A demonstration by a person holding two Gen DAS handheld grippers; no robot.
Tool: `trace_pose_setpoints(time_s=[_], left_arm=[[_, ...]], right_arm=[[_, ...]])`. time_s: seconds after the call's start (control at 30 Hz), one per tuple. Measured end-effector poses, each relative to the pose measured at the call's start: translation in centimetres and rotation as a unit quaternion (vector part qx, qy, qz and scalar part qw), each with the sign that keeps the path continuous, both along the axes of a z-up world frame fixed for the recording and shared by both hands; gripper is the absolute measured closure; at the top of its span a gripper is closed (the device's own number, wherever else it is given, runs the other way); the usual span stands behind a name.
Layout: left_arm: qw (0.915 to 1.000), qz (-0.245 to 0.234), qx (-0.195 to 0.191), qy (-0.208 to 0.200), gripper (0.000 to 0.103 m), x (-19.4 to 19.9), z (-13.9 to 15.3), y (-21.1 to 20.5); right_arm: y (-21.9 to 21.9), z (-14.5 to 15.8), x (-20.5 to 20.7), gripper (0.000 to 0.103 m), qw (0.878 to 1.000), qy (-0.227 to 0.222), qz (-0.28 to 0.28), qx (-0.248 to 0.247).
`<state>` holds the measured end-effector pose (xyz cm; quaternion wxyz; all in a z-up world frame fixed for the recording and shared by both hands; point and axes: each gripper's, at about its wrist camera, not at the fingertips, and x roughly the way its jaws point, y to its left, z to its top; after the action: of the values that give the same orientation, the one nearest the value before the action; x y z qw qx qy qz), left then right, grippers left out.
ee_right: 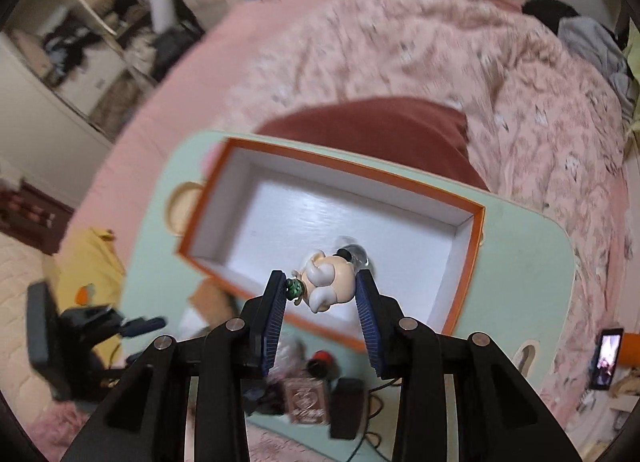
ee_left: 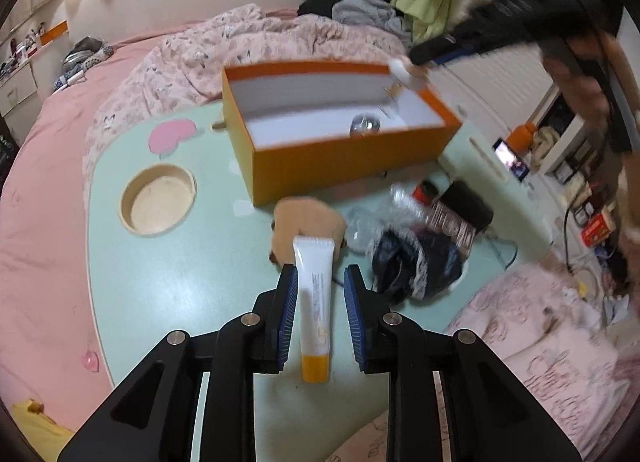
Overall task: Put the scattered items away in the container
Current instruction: 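Lift the white lip tube out with the left tool while the right tool grasps the keychain figure, then set the keychain figure on the table with the right tool, then grasp the metal ring in the empty box with the left tool and lift it out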
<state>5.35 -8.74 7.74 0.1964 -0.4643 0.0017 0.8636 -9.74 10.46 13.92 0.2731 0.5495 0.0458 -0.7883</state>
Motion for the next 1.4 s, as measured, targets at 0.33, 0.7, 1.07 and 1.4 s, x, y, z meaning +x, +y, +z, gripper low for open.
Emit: trace_pose_setpoints(time_s=[0.33,0.7,1.07,1.4], left_arm=[[0.9965,0.055,0.028,0.057,0.078,-6.0,7.7,-1.7],[0.9976,0.028,0.051,0.037,0.078,-8.2,8.1,0.9],[0.9985,-0.033,0.009,-0.043,0.078,-12.5,5.4,8.2],[0.9843,-0.068,-0.044,-0.157,0.078,-17.1,-1.1,16.7]], right_arm=[[-1.8,-0.6,4.7,0.069,0.996,-0.015,0.047,-0.072],[-4.1,-7.6,5.1,0.068,0.994,-0.066,0.07,-0.055],[2.8,-6.0,7.9,0.047,0.99,-0.001,0.011,-0.141],[9.2,-5.8,9.7,0.047,0.987,0.028,-0.057,-0.15]])
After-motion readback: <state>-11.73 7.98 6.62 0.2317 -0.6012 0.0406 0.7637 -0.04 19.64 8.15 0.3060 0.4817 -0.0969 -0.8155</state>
